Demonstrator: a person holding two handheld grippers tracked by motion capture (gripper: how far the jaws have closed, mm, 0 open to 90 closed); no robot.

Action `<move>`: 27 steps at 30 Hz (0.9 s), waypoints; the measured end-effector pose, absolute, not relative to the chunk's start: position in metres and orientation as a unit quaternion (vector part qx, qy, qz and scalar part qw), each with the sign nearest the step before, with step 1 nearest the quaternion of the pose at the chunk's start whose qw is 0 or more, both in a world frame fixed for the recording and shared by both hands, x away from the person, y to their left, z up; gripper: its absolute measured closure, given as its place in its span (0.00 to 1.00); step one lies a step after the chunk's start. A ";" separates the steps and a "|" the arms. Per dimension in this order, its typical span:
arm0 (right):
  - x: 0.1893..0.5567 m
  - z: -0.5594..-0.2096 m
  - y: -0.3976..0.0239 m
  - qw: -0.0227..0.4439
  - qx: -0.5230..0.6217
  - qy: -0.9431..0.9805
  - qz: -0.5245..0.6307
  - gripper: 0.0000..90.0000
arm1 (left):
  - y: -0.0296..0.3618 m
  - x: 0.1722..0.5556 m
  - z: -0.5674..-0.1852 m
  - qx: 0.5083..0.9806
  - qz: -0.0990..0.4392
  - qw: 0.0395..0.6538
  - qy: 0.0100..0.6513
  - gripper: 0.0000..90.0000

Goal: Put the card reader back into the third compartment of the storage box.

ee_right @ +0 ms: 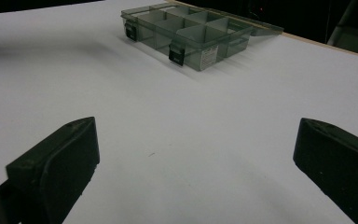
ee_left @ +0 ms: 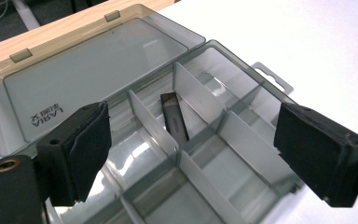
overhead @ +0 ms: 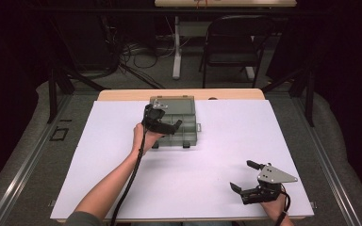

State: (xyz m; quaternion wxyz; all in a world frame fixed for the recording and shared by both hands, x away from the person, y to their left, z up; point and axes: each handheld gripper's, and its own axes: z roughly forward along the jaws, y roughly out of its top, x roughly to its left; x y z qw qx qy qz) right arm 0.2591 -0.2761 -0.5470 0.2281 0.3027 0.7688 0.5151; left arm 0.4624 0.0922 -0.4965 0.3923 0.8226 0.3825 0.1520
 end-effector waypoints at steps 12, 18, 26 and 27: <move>0.258 -0.545 -0.273 0.229 0.299 0.769 0.517 0.00 | 0.114 0.434 -0.489 0.825 0.151 0.401 0.368 0.12; 0.256 -0.545 -0.274 0.230 0.302 0.768 0.515 0.00 | 0.124 0.420 -0.488 0.825 0.154 0.405 0.364 0.11; 0.254 -0.545 -0.275 0.233 0.305 0.768 0.513 0.00 | 0.138 0.395 -0.487 0.821 0.157 0.416 0.359 0.11; 0.253 -0.545 -0.276 0.232 0.307 0.768 0.512 0.00 | 0.140 0.391 -0.488 0.820 0.157 0.418 0.358 0.11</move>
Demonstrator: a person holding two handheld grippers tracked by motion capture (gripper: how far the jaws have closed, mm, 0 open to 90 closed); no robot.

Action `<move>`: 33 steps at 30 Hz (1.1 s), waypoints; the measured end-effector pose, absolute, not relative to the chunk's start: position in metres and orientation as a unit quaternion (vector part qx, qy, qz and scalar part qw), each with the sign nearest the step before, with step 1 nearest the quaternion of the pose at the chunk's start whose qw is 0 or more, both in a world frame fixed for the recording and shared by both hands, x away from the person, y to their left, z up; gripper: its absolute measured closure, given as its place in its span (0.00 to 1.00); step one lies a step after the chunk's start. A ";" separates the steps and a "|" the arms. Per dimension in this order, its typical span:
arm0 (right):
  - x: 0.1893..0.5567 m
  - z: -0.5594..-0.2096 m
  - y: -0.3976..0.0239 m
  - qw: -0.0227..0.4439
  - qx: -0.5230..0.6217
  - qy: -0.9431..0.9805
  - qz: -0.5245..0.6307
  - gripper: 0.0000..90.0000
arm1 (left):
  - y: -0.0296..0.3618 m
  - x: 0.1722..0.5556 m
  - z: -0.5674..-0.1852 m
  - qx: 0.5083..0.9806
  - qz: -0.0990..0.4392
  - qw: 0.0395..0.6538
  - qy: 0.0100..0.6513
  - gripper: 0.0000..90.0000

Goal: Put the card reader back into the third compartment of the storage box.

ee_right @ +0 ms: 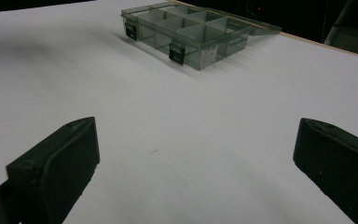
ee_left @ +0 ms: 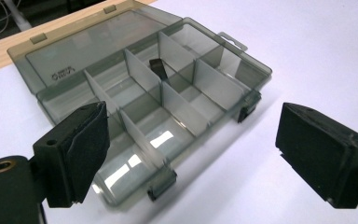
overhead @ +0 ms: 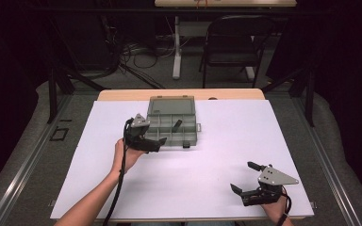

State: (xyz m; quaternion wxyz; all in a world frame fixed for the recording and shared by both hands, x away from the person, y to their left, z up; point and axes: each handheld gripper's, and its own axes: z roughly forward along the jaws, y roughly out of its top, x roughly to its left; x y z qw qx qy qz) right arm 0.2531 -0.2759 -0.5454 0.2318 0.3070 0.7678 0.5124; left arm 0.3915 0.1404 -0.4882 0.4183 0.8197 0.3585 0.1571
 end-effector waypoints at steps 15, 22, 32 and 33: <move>0.251 -0.545 -0.276 0.234 0.307 0.768 0.511 0.00 | 0.158 0.340 -0.497 0.808 0.168 0.446 0.346 0.11; 0.251 -0.545 -0.277 0.234 0.309 0.767 0.512 0.00 | 0.167 0.322 -0.507 0.804 0.169 0.451 0.350 0.11; 0.250 -0.545 -0.276 0.232 0.309 0.767 0.512 0.00 | 0.178 0.304 -0.520 0.798 0.171 0.457 0.354 0.11; 0.250 -0.545 -0.276 0.232 0.309 0.767 0.512 0.00 | 0.179 0.303 -0.521 0.797 0.170 0.456 0.357 0.11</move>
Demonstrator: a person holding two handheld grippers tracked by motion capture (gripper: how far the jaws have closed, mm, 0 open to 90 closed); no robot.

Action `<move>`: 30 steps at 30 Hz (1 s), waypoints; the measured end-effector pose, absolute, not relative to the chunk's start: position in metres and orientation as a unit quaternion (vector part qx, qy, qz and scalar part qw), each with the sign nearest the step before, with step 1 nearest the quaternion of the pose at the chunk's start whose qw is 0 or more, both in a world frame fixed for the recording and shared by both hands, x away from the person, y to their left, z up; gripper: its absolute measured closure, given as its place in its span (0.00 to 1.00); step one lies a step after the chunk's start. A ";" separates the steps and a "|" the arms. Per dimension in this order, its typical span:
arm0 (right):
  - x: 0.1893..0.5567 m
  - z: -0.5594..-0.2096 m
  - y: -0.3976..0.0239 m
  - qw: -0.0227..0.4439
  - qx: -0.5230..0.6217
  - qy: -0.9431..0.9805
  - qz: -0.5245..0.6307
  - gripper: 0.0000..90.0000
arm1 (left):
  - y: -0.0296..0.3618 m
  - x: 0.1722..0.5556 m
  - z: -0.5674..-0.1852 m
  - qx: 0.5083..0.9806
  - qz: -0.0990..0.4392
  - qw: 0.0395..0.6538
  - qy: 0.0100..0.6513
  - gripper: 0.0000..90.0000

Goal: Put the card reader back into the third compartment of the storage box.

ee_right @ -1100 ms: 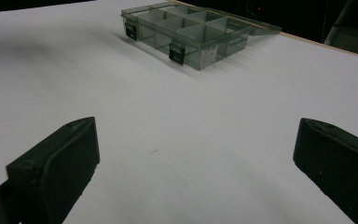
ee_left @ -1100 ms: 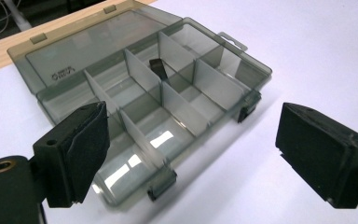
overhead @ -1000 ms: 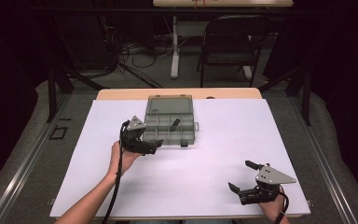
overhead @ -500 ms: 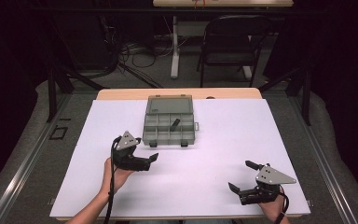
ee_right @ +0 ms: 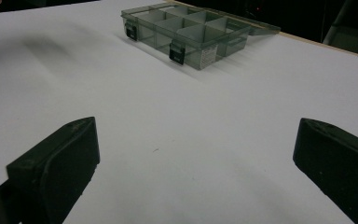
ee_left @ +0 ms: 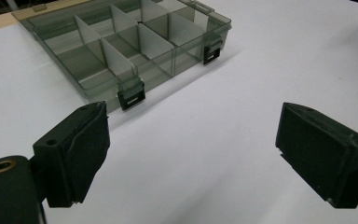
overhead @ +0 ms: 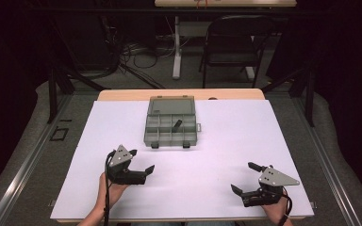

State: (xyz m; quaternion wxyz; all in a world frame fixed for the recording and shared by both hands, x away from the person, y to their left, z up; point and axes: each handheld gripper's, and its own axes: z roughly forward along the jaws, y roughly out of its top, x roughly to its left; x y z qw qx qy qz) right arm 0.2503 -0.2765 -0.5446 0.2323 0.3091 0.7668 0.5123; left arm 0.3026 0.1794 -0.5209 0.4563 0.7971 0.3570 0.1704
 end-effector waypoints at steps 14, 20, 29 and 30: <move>0.250 -0.544 -0.277 0.234 0.308 0.766 0.513 0.00 | 0.193 0.278 -0.536 0.780 0.174 0.484 0.357 0.11; 0.249 -0.544 -0.277 0.233 0.307 0.766 0.515 0.00 | 0.202 0.267 -0.545 0.773 0.182 0.495 0.352 0.11; 0.250 -0.545 -0.276 0.231 0.308 0.766 0.514 0.00 | 0.215 0.258 -0.549 0.762 0.205 0.504 0.350 0.11; 0.250 -0.545 -0.276 0.232 0.308 0.766 0.515 0.00 | 0.217 0.258 -0.548 0.761 0.209 0.505 0.351 0.11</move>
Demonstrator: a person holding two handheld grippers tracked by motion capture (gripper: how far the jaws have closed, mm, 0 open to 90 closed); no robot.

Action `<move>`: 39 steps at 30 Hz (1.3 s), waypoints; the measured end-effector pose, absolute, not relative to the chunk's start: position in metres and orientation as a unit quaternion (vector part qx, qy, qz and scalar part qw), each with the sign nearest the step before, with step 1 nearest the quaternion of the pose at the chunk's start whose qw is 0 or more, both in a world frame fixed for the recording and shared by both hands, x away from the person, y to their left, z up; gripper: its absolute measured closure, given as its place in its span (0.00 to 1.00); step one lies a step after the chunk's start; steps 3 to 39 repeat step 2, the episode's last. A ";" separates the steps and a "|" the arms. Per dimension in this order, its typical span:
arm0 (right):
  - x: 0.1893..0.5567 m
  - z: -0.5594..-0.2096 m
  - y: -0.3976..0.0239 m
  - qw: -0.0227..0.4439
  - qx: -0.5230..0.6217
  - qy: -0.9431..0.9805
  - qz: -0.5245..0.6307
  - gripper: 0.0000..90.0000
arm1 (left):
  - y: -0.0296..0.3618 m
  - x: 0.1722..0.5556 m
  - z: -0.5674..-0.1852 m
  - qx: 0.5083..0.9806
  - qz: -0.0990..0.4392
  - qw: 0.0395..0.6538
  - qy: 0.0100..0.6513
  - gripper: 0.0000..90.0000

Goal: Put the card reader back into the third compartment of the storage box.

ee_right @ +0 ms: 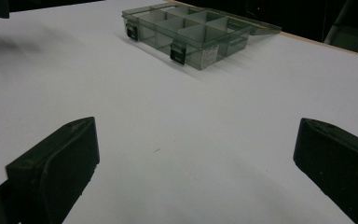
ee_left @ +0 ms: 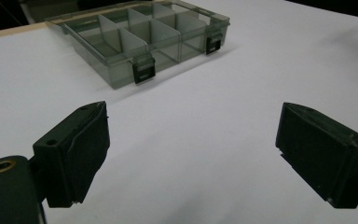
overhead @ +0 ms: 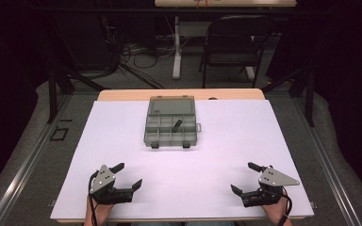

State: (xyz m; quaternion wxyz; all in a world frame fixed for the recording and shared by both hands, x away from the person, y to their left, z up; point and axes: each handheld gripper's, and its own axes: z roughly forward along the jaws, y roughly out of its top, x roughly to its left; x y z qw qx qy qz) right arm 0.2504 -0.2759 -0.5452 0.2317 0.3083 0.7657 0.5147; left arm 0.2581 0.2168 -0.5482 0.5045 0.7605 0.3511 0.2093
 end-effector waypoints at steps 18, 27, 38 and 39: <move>0.251 -0.546 -0.276 0.230 0.308 0.765 0.517 0.00 | 0.220 0.260 -0.548 0.756 0.210 0.508 0.355 0.11; 0.251 -0.546 -0.276 0.230 0.308 0.765 0.517 0.00 | 0.220 0.260 -0.548 0.756 0.210 0.508 0.355 0.11; 0.251 -0.546 -0.276 0.230 0.308 0.765 0.517 0.00 | 0.220 0.260 -0.548 0.756 0.210 0.508 0.355 0.11; 0.251 -0.546 -0.276 0.230 0.308 0.765 0.517 0.00 | 0.220 0.260 -0.548 0.756 0.210 0.508 0.355 0.11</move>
